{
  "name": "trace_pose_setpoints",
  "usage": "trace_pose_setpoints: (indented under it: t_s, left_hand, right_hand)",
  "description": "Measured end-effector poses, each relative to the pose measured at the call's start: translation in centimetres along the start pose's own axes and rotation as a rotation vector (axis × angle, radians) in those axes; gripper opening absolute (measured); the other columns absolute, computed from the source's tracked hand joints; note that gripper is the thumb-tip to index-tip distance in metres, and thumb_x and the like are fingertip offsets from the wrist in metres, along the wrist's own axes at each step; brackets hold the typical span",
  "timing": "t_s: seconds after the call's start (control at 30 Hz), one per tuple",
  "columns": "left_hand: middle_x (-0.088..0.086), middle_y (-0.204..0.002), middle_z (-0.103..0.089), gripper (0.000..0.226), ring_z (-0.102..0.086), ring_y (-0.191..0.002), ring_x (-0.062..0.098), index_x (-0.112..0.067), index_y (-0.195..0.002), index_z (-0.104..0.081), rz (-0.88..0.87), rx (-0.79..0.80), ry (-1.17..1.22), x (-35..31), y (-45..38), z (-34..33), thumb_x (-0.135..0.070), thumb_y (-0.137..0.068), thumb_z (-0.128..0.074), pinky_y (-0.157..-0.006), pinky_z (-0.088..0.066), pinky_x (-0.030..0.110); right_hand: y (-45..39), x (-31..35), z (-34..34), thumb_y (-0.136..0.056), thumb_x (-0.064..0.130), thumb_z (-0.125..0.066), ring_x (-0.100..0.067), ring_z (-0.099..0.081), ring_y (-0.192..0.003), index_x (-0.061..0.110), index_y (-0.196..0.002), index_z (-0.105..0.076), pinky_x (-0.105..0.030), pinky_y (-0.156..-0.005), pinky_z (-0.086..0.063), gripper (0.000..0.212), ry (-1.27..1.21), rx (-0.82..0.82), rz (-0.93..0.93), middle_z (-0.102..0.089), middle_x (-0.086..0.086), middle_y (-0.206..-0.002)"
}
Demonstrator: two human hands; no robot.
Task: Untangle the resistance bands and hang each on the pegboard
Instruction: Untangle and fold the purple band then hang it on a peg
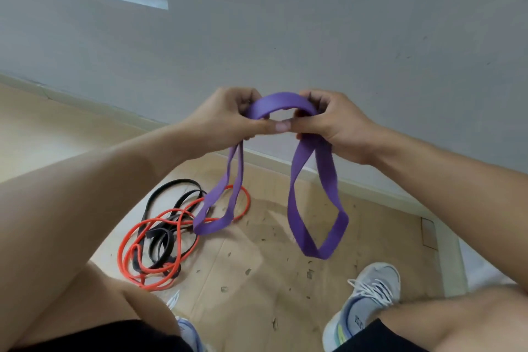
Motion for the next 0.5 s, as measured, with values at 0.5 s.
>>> trace_pose_setpoints:
  t_s: [0.5]
  left_hand:
    - [-0.003, -0.057, -0.059, 0.062, -0.056, -0.05, 0.013, -0.012, -0.081, -0.071, -0.065, -0.008, -0.035, -1.8, 0.5, 0.3, -0.061, -0.046, -0.082, -0.056, -0.056, 0.026]
  right_hand:
    - [1.4, -0.8, -0.6, -0.075, 0.03, -0.09, -0.003, -0.064, -0.067, 0.026, -0.104, -0.072, -0.021, -0.069, -0.053, 0.033, 0.434, 0.121, -0.035, -0.067, 0.003, -0.075]
Point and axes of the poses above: each hand's wrist, its own y-axis away from the middle knuckle, its own z-axis out of the back of the hand, x = y × z, the point moved 2 cm from there along -y, towards the middle knuckle
